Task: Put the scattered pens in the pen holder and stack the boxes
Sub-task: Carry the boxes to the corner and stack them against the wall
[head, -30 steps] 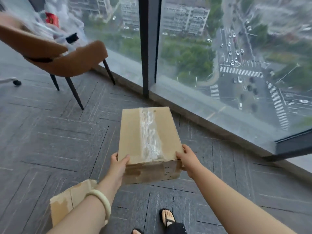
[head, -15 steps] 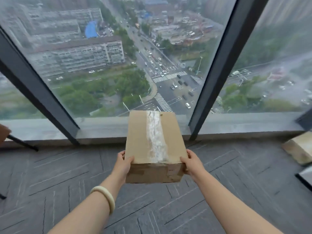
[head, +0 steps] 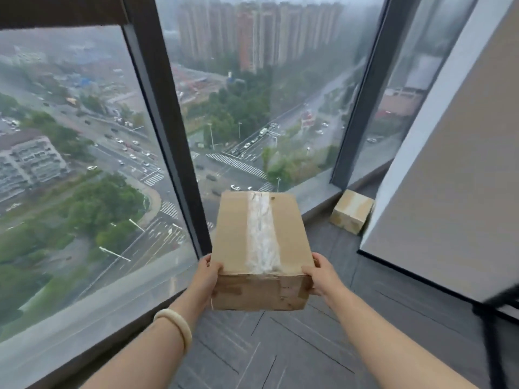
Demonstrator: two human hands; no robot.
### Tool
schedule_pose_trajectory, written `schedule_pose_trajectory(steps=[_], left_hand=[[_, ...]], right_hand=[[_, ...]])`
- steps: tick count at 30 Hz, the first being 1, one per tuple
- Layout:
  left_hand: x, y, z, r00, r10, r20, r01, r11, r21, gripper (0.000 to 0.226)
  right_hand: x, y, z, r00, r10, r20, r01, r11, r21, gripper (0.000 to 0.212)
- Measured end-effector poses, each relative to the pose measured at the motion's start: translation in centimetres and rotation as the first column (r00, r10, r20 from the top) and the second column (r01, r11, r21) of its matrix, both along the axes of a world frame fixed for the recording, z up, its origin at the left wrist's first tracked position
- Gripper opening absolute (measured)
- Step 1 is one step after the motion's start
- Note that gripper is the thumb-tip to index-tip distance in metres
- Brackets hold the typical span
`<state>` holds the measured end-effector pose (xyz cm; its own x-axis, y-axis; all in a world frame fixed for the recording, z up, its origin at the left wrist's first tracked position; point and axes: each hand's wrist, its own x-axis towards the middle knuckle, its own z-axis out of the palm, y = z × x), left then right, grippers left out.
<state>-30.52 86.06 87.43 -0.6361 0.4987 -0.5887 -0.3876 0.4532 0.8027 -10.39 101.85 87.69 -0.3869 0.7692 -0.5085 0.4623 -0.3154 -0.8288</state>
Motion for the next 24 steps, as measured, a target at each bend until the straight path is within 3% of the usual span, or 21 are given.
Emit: schedule_pose_trajectory(steps=[5, 13, 17, 24], left_hand=[[0.4, 12.6, 1.5, 0.970, -0.231, -0.072, 0.229, 0.973, -0.034, 0.030], [-3.7, 32.7, 2.1, 0.874, -0.477, -0.095, 0.480, 0.877, 0.019, 0.041], [-5.4, 41.0, 3.7, 0.828, -0.554, -0.083, 0.559, 0.828, 0.046, 0.033], [-5.9, 51.9, 2.3, 0.770, -0.636, -0.050, 0.637, 0.770, 0.036, 0.029]], right_hand=[[2.3, 8.5, 0.4, 0.981, -0.196, -0.002, 0.196, 0.981, -0.005, 0.040], [0.5, 22.3, 0.3, 0.870, -0.490, -0.059, 0.490, 0.872, -0.015, 0.045], [-0.7, 28.4, 1.4, 0.816, -0.570, -0.094, 0.570, 0.821, -0.029, 0.040], [-0.6, 37.1, 0.6, 0.767, -0.638, -0.076, 0.638, 0.770, -0.021, 0.052]])
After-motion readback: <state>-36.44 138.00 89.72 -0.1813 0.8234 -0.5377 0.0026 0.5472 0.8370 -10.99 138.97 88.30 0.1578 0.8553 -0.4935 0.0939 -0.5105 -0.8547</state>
